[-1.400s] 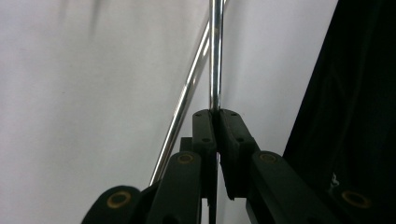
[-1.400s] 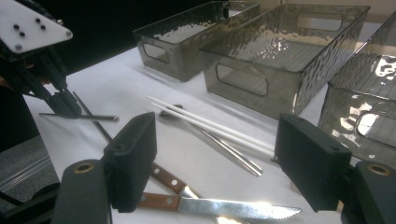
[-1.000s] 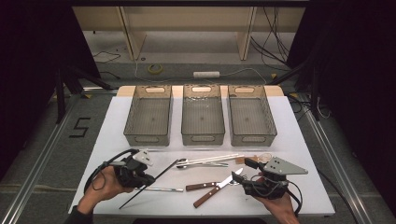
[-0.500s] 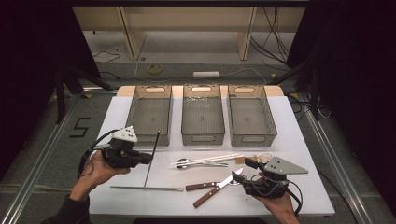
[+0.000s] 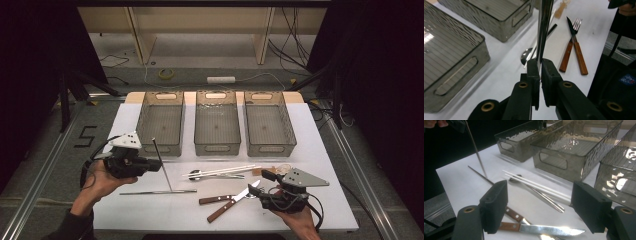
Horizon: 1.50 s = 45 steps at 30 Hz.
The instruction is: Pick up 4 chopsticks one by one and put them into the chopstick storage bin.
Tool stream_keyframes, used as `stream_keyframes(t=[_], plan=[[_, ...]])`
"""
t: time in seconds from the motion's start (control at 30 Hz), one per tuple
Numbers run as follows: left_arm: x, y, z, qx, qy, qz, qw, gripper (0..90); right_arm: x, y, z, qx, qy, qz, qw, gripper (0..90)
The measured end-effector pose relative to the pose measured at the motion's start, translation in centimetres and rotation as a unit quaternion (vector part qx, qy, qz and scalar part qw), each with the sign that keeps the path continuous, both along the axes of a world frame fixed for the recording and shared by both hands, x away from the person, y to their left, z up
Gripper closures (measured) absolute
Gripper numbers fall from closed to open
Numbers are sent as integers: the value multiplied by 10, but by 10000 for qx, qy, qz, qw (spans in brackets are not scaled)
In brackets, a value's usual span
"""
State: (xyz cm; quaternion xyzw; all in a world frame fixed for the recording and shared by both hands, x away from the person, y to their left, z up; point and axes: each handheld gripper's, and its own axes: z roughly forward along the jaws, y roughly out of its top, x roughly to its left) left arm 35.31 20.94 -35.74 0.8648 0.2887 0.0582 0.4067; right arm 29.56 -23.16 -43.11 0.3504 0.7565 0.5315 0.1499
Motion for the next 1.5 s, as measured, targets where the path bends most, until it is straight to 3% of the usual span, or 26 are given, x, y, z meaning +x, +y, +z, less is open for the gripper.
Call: stream_keyframes(t=[0.17,0.4,0.6,1.0,1.27,1.5], plan=[[-2,2,8,-109,-128,46,9998,847,0,0,0,1,12,-5,10000,308],[5,9,17,-248,-163,159,9994,847,0,0,0,-3,19,-3,10000,308],[16,14,27,-220,-156,301,9992,847,0,0,0,-9,21,4,10000,308],[42,36,50,-417,-253,698,9964,847,0,-1,0,1,35,2,10000,308],[67,50,69,-509,-246,951,9939,847,0,0,-1,-10,42,10,10000,308],[100,50,75,-328,-99,1181,9924,847,0,-1,0,6,45,19,10000,308]])
